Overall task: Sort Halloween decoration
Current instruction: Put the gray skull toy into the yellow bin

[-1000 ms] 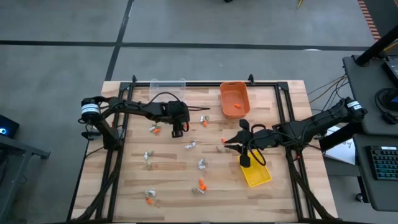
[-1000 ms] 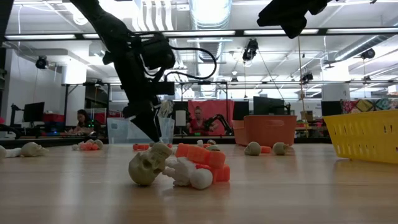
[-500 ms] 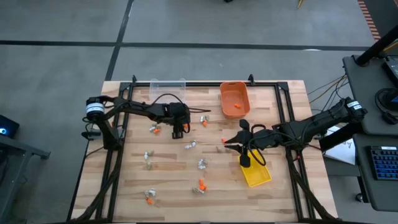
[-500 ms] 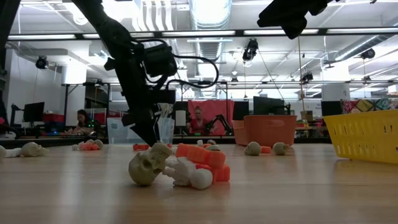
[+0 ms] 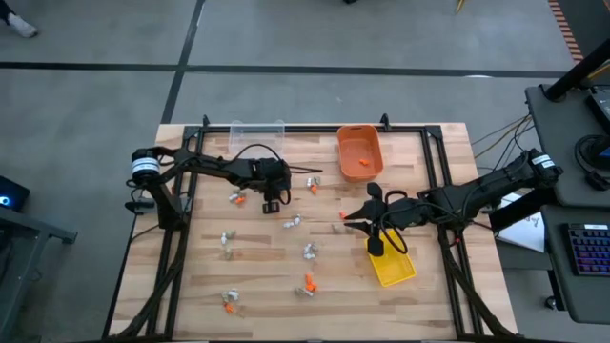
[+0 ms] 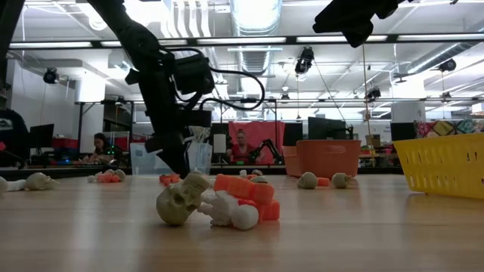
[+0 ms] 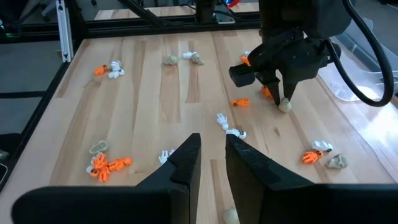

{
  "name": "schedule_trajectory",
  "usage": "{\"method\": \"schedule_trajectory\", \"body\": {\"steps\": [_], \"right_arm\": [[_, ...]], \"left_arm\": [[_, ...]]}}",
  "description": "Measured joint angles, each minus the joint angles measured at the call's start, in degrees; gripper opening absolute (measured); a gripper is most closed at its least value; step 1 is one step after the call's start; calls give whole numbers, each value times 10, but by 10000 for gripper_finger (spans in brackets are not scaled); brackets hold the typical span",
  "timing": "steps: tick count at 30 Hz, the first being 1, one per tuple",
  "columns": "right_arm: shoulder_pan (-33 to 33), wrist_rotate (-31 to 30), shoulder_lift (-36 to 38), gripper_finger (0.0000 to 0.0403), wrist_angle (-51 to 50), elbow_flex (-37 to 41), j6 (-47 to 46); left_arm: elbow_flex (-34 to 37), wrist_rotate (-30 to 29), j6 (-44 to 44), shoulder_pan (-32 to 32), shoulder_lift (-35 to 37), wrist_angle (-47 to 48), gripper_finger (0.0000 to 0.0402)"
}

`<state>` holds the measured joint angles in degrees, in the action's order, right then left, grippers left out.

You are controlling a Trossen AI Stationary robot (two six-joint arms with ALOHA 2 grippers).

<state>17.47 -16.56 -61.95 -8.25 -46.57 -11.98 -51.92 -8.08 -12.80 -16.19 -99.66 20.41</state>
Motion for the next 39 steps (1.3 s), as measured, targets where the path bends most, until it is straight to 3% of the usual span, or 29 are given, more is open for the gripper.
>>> {"method": "schedule_trajectory", "body": {"steps": [9,12,19,31,39], "right_arm": [[0,0,0,66,0,2,-1],[0,0,0,66,0,3,-8],[0,0,0,66,0,6,-11],[0,0,0,66,1,7,-10],[0,-1,0,66,2,7,-5]], "left_arm": [[1,4,-2,0,0,3,8],[1,7,3,0,1,3,7],[-7,24,-1,0,1,22,49],[-22,48,-71,1,6,62,173],[-23,93,-109,0,6,-13,191]]}}
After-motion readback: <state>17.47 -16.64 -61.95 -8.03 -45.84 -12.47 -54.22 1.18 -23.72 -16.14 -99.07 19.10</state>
